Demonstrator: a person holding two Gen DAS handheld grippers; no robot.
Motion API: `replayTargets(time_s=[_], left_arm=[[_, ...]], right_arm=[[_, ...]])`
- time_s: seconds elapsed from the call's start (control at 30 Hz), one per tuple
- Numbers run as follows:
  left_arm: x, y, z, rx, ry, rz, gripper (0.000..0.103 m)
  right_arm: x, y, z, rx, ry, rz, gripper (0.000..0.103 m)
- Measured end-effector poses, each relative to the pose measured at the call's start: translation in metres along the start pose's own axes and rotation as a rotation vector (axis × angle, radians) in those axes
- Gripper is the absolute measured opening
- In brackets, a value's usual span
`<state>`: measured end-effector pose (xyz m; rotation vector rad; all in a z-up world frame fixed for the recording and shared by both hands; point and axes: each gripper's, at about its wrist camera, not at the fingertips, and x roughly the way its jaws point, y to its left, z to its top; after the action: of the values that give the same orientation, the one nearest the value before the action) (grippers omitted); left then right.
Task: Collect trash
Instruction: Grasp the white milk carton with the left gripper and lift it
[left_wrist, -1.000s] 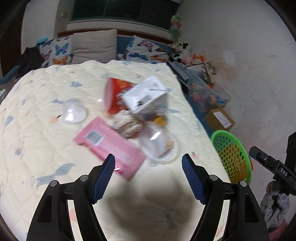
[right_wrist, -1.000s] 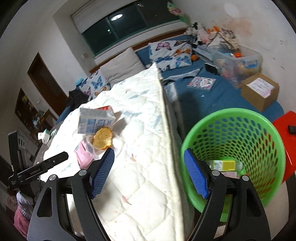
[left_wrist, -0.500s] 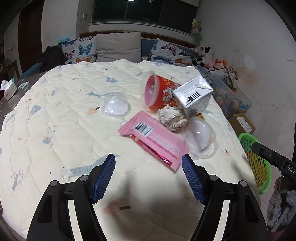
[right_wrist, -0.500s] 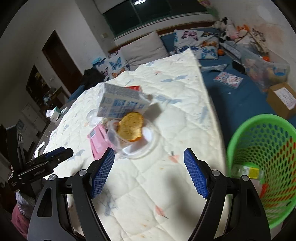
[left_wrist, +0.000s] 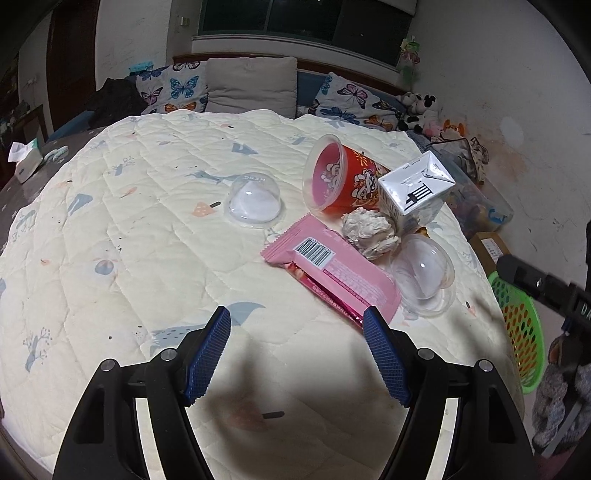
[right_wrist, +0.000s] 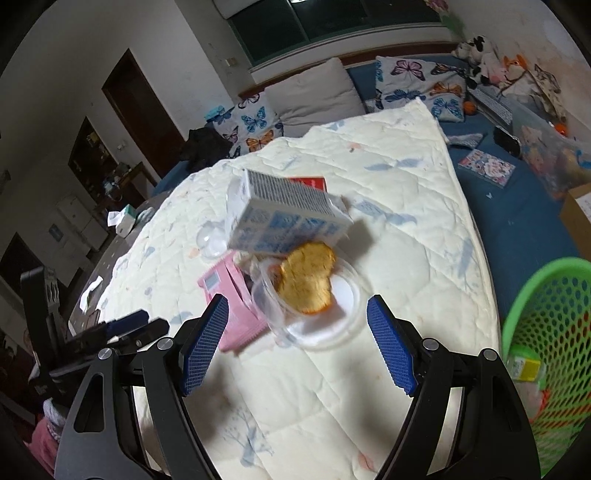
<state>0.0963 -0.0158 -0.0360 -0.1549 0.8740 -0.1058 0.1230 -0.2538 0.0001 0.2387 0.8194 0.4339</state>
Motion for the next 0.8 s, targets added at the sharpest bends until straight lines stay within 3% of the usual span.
replayTargets(time_s=[0.3,0.5,0.8], left_arm=[[0.006,-0.034,0.04,0.187,-0.068,-0.045,0.072],[0.019,-0.067,0.063,0.369,-0.099,-0.085,0.072],[0.051,-0.101,0.088,0.547,-0.08,-0.139,0.071]], right_arm=[[-0.005,-0.006,0.005,0.007,-0.012,-0.019,0.077],[-0.01,-0.019,0.002,0.026,-0.009,-0.05,0.077],[-0.011,-0.031,-0.002,0.047,0.001,-0.069,0.077]])
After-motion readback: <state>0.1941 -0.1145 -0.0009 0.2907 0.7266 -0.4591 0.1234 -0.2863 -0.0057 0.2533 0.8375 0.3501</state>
